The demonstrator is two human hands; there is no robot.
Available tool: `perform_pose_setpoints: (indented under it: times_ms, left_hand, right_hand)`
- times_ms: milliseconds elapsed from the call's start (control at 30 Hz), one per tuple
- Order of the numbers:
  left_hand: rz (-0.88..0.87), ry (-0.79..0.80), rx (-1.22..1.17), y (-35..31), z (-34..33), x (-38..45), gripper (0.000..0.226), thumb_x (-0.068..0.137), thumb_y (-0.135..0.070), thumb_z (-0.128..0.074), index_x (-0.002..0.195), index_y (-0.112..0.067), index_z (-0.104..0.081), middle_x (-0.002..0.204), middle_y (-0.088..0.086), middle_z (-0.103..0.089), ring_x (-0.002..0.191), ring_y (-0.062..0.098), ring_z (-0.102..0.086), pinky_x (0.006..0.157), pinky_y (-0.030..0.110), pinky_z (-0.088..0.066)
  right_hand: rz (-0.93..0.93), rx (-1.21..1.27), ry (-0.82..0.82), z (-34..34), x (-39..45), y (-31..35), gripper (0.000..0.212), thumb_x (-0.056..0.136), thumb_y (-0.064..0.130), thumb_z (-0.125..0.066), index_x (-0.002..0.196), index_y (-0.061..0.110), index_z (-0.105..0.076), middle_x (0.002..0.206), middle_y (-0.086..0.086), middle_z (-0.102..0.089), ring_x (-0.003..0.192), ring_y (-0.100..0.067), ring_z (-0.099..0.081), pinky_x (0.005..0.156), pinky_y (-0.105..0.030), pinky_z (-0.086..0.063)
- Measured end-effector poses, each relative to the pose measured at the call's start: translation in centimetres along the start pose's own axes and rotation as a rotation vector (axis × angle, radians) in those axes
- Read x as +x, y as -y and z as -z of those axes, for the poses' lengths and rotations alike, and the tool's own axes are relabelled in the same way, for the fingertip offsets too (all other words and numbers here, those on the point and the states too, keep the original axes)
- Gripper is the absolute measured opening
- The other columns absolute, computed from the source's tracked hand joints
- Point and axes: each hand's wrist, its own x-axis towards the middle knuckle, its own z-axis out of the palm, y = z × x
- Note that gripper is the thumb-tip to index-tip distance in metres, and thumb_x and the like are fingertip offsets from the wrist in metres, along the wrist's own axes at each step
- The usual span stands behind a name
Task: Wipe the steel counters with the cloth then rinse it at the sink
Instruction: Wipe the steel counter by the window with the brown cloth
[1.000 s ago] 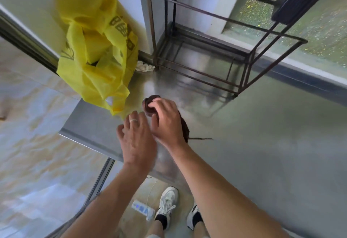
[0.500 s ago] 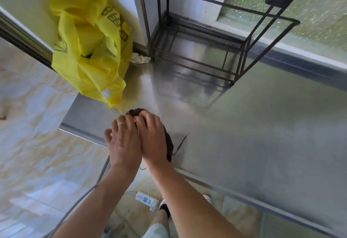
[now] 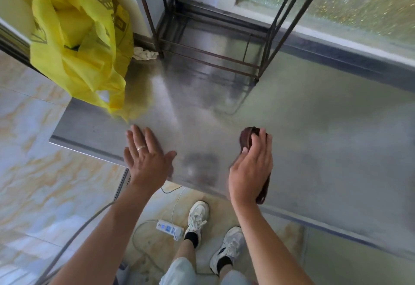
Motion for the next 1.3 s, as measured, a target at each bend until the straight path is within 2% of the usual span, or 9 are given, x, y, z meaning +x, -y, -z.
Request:
perform_pose_setpoints:
  times_ms: [133, 267, 333, 433, 533, 633, 833, 1000, 1300]
  left_hand:
    - [-0.011, -0.035, -0.028, -0.3, -0.3, -0.4, 0.096, 0.096, -0.056, -0.048, 0.157, -0.003, 0.004, 0.164, 0.022, 0.017, 0.152, 0.036, 0.018, 0.122, 0.053, -0.002]
    - [-0.035, -0.053, -0.058, 0.0, 0.4, -0.5, 0.095, 0.092, -0.056, -0.057, 0.158, -0.007, -0.009, 0.166, 0.02, 0.005, 0.154, 0.033, 0.008, 0.12, 0.052, -0.008]
    - [-0.057, -0.099, -0.083, 0.7, 1.3, -0.5, 0.081, 0.09, -0.048, -0.065, 0.152, -0.014, -0.027, 0.164, 0.017, -0.012, 0.152, 0.032, -0.007, 0.116, 0.054, -0.018]
    - [-0.11, -0.23, -0.113, 2.2, 2.6, 0.0, 0.041, 0.091, -0.018, -0.064, 0.13, -0.019, -0.054, 0.151, 0.011, -0.041, 0.137, 0.035, -0.035, 0.105, 0.056, -0.034]
    - [-0.144, -0.237, -0.072, 2.9, 3.5, 0.5, 0.04, 0.085, -0.004, -0.058, 0.121, -0.023, -0.062, 0.141, 0.008, -0.051, 0.129, 0.033, -0.044, 0.101, 0.049, -0.034]
    - [-0.176, -0.255, -0.05, 2.9, 3.5, 0.7, 0.033, 0.088, -0.009, -0.06, 0.117, -0.025, -0.062, 0.135, 0.006, -0.053, 0.122, 0.033, -0.047, 0.098, 0.048, -0.036]
    - [-0.161, -0.216, 0.003, 2.1, 2.1, -0.1, 0.039, 0.092, -0.018, -0.064, 0.13, -0.015, -0.053, 0.144, 0.014, -0.043, 0.13, 0.037, -0.04, 0.097, 0.055, -0.04]
    - [-0.252, -0.191, 0.033, -2.0, 0.0, -2.5, 0.051, 0.088, -0.038, -0.07, 0.126, -0.008, -0.053, 0.141, 0.016, -0.044, 0.129, 0.038, -0.041, 0.097, 0.055, -0.042]
    - [-0.497, -0.109, 0.151, -12.6, -6.0, -8.6, 0.074, 0.079, -0.049, -0.075, 0.134, -0.009, -0.046, 0.147, 0.012, -0.039, 0.135, 0.031, -0.038, 0.1, 0.049, -0.044]
  right_hand:
    - [0.041, 0.017, 0.042, -0.6, -0.6, 2.2, 0.048, 0.1, 0.011, -0.051, 0.147, 0.004, -0.049, 0.163, -0.011, -0.04, 0.154, -0.027, -0.034, 0.12, -0.046, -0.035]
    - [0.222, 0.051, 0.159, -1.4, -2.4, 4.8, 0.048, 0.101, 0.011, -0.047, 0.148, 0.004, -0.049, 0.165, -0.009, -0.037, 0.156, -0.024, -0.029, 0.122, -0.044, -0.032]
    - [0.29, 0.089, 0.205, -2.0, -3.6, 6.4, 0.049, 0.099, 0.011, -0.047, 0.147, 0.004, -0.05, 0.165, -0.01, -0.037, 0.156, -0.023, -0.028, 0.123, -0.044, -0.031]
    - [0.352, 0.127, 0.259, -2.8, -5.2, 8.9, 0.052, 0.098, 0.011, -0.048, 0.149, 0.005, -0.048, 0.165, -0.01, -0.037, 0.157, -0.022, -0.025, 0.125, -0.042, -0.028]
    - [0.417, 0.17, 0.354, -3.7, -6.8, 11.5, 0.055, 0.097, 0.015, -0.048, 0.152, 0.008, -0.046, 0.165, -0.006, -0.036, 0.158, -0.021, -0.023, 0.126, -0.04, -0.024]
    - [0.54, 0.232, 0.418, -4.3, -7.4, 12.4, 0.047, 0.097, 0.016, -0.051, 0.144, 0.012, -0.056, 0.16, -0.005, -0.045, 0.154, -0.022, -0.032, 0.122, -0.038, -0.03]
    - [0.731, 0.208, 0.399, -2.7, -4.9, 6.5, 0.035, 0.099, 0.012, -0.053, 0.132, 0.011, -0.064, 0.155, -0.008, -0.051, 0.149, -0.024, -0.041, 0.119, -0.039, -0.037]
    - [0.631, 0.132, 0.342, 0.7, -2.9, 0.7, 0.034, 0.102, 0.011, -0.053, 0.134, 0.011, -0.063, 0.16, -0.006, -0.045, 0.152, -0.022, -0.037, 0.118, -0.036, -0.036]
    - [0.489, 0.032, 0.242, 7.5, 0.2, -12.0, 0.034, 0.101, 0.013, -0.056, 0.134, 0.011, -0.064, 0.159, -0.005, -0.046, 0.148, -0.024, -0.043, 0.116, -0.041, -0.041]
